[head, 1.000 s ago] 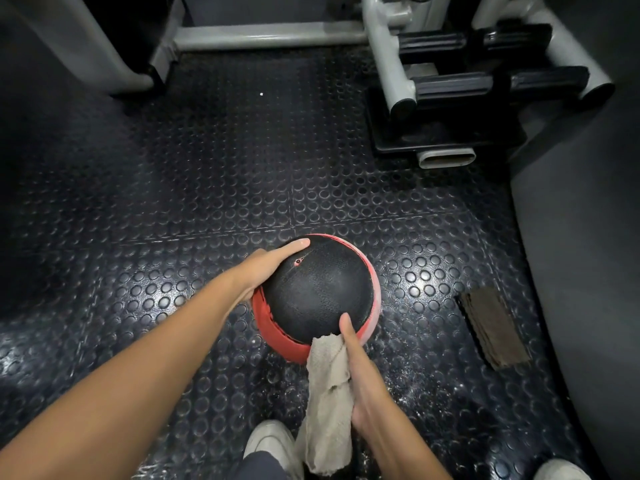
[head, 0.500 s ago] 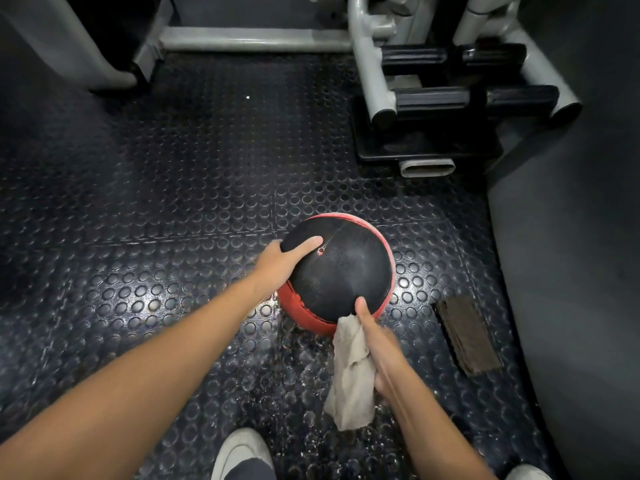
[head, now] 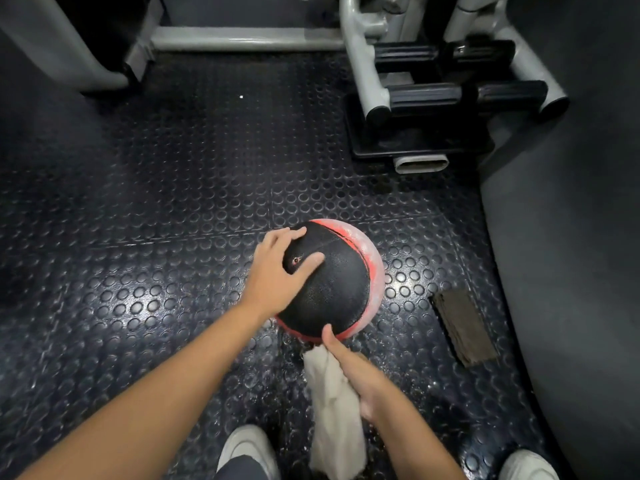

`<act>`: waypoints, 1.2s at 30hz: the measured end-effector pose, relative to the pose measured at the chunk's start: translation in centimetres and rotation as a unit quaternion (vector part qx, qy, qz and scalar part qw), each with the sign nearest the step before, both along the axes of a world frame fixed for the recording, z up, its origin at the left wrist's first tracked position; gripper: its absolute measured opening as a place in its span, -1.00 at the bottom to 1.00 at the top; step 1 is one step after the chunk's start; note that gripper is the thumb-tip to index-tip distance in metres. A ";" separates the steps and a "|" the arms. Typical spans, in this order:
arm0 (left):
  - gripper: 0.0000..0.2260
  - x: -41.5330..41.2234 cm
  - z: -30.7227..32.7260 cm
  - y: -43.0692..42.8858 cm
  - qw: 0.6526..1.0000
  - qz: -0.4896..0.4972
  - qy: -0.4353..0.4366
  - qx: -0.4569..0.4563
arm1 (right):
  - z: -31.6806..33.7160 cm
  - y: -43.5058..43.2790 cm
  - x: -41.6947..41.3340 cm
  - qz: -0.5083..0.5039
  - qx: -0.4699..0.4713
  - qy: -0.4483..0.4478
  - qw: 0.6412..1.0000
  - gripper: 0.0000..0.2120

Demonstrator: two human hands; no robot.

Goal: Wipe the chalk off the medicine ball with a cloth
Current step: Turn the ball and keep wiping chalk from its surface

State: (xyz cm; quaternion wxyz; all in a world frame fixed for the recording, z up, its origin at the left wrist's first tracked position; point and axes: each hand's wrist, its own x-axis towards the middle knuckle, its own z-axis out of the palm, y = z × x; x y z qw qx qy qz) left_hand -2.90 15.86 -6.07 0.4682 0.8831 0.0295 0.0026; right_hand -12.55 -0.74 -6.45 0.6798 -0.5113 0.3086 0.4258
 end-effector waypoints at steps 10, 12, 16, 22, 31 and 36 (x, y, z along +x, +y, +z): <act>-0.28 -0.4 -0.3 -1.2 0.998 -0.038 0.002 0.039 | 12.2 -13.0 8.8 -0.080 -0.088 -0.148 0.982 -0.33; -0.31 -0.5 -0.5 -0.2 0.998 -0.065 0.003 0.028 | 14.8 -13.1 11.0 -0.127 -0.093 -0.200 0.967 -0.36; -0.37 -0.6 -0.6 0.9 0.994 -0.093 -0.016 0.048 | 15.7 -13.5 14.8 -0.122 -0.045 -0.225 0.966 -0.34; -0.49 -1.4 -0.2 -1.2 0.990 -0.051 -0.057 0.117 | 11.9 -9.9 18.4 0.115 -0.113 -0.156 0.974 -0.39; -0.47 -1.8 -0.1 -2.6 0.987 -0.049 -0.050 0.146 | 7.1 -2.8 16.5 0.384 -0.351 -0.479 0.707 -0.64; -0.50 -1.6 -0.5 -2.2 0.988 -0.036 -0.054 0.139 | 4.6 -4.1 14.5 0.398 -0.370 -0.495 0.678 -0.68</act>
